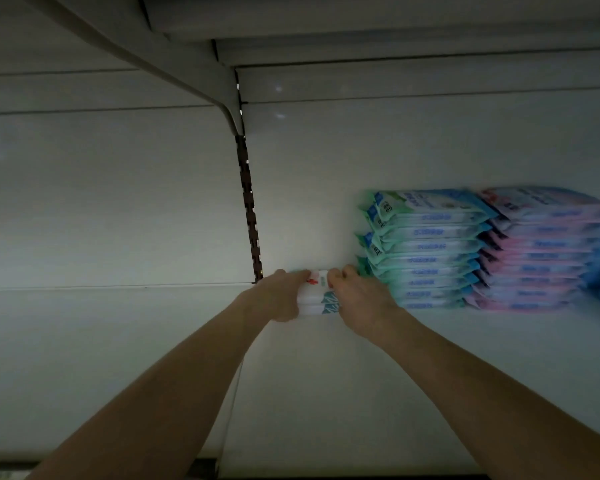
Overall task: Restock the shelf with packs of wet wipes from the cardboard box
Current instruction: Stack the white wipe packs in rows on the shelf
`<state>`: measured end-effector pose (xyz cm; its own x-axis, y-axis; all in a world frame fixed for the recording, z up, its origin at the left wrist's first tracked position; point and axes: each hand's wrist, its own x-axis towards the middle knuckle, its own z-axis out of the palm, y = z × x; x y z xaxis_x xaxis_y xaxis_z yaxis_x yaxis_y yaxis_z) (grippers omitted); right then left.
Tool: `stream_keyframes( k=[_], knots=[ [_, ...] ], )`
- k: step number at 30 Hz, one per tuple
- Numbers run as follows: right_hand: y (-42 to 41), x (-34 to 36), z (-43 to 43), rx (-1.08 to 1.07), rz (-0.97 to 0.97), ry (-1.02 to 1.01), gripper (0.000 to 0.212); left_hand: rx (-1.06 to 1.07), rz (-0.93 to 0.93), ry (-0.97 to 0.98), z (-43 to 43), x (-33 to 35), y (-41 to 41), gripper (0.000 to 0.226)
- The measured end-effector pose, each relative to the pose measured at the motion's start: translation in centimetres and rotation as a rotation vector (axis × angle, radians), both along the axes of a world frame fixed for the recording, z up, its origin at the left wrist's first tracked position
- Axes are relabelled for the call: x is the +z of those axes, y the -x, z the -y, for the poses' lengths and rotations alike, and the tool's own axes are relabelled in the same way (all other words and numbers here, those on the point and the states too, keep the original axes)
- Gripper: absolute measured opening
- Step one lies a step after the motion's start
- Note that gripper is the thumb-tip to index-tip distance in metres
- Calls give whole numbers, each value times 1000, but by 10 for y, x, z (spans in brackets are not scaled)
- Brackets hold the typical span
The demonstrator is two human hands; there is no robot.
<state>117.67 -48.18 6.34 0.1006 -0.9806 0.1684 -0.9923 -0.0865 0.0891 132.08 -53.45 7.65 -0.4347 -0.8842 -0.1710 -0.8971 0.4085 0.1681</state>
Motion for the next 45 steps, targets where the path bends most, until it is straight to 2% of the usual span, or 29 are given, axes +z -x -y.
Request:
stream_keyframes(
  k=[8, 18, 22, 28, 34, 41, 45],
  knots=[
    [-8, 15, -10, 19, 6, 26, 41, 68, -16, 105, -6, -2, 1, 70],
    [-2, 32, -29, 1, 99, 91, 34, 139, -83, 208, -26, 10, 19, 35],
    [1, 27, -34, -8, 85, 92, 28, 161, -62, 214, -26, 4, 23, 41],
    [8, 10, -33, 2, 107, 51, 29, 181, -108, 247, -24, -5, 30, 35],
    [5, 4, -33, -26, 112, 43, 31, 135, -65, 260, -20, -5, 32, 29],
    [6, 18, -36, 0, 141, 60, 26, 136, -90, 273, -28, 6, 35, 28],
    [5, 33, -39, 11, 193, 53, 32, 170, -136, 281, -35, 18, 29, 31]
  ],
)
